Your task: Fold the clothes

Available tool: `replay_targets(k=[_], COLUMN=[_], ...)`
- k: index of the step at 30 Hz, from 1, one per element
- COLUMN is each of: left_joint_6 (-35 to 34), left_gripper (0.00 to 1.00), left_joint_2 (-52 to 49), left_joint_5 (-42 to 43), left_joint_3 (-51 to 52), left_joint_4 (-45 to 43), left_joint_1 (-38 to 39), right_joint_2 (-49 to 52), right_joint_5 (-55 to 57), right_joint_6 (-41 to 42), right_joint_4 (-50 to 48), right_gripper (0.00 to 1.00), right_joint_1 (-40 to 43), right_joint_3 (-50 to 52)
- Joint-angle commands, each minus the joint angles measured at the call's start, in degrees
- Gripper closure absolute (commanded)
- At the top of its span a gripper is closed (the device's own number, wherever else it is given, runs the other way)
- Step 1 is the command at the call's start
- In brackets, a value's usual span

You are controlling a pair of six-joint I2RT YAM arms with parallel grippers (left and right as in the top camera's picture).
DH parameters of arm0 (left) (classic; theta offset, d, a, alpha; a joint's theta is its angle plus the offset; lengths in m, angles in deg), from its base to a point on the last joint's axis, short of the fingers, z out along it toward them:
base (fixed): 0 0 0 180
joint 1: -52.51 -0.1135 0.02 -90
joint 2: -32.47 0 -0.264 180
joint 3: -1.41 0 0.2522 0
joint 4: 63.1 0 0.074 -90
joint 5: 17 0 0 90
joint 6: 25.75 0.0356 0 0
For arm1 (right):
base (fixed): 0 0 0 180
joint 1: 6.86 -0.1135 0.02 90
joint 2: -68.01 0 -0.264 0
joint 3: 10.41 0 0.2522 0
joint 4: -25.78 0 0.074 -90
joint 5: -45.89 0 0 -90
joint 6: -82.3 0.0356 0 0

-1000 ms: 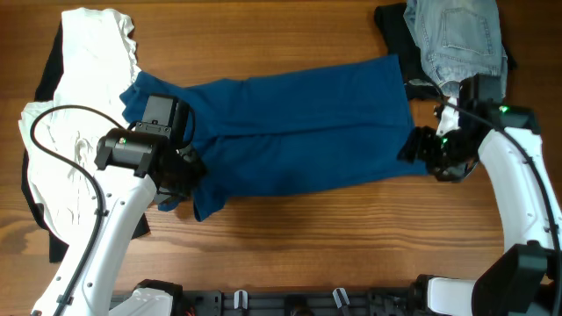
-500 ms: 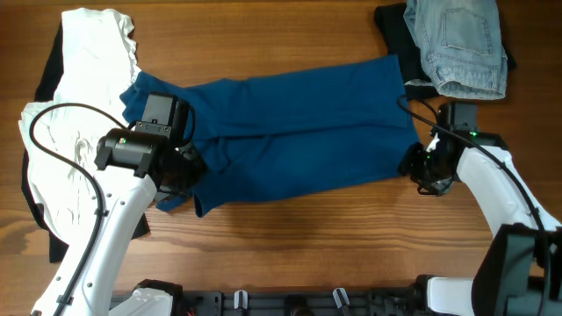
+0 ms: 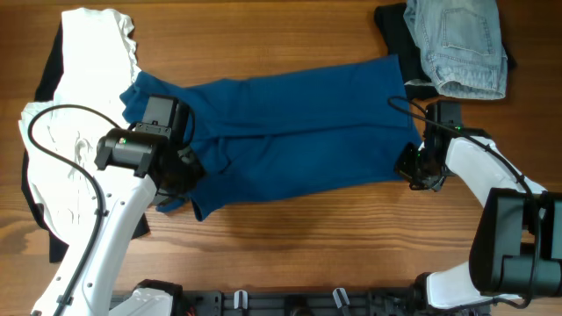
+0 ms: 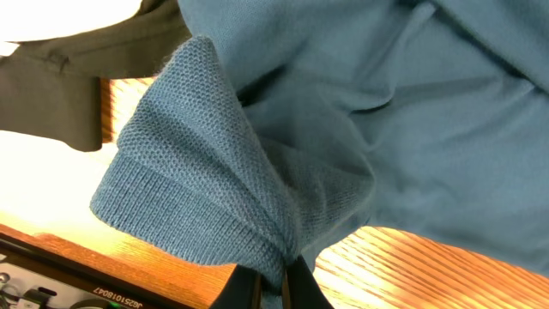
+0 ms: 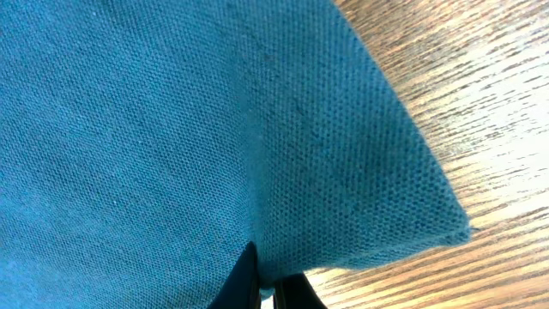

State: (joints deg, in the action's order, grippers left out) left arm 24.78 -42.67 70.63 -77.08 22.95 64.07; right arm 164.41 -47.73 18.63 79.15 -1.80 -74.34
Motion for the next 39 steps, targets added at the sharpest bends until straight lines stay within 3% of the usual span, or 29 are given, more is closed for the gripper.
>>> replay_targets(k=[1, 11, 19, 22, 29, 39], left_joint_6=[0.7, 0.7, 0.7, 0.7, 0.7, 1.8], left_gripper=[0.96, 0.96, 0.96, 0.96, 0.96, 0.96], left_joint_2=[2.0, 13.0, 14.4, 15.0, 12.1, -10.4], left_joint_5=[-2.1, 4.5, 5.5, 5.1, -0.4, -3.5], left_joint_3=[-0.3, -2.3, -2.3, -2.3, -2.3, -2.3], left_joint_4=[0.0, 3.4, 9.1, 6.7, -10.3, -31.5], left_joint_1=[-0.2, -0.2, 0.0, 0.0, -0.1, -0.1], right_joint_2=[0.1, -16.7, -31.1, -31.7, -24.0, -11.1], right_joint_5=[0.2, -5.3, -9.3, -8.5, -10.0, -10.0], right_joint_6=[-1.3, -6.9, -12.1, -12.2, -11.1, -12.3], right_joint_4=[3.2, 25.6, 38.4, 36.8, 27.7, 14.9], right_gripper=[0.96, 0.96, 0.96, 0.96, 0.96, 0.96], right_joint_1=[-0.1, 3.2, 13.4, 15.1, 15.1, 15.1], right_joint_3=[-1.7, -9.6, -11.7, -11.8, -11.8, -11.8])
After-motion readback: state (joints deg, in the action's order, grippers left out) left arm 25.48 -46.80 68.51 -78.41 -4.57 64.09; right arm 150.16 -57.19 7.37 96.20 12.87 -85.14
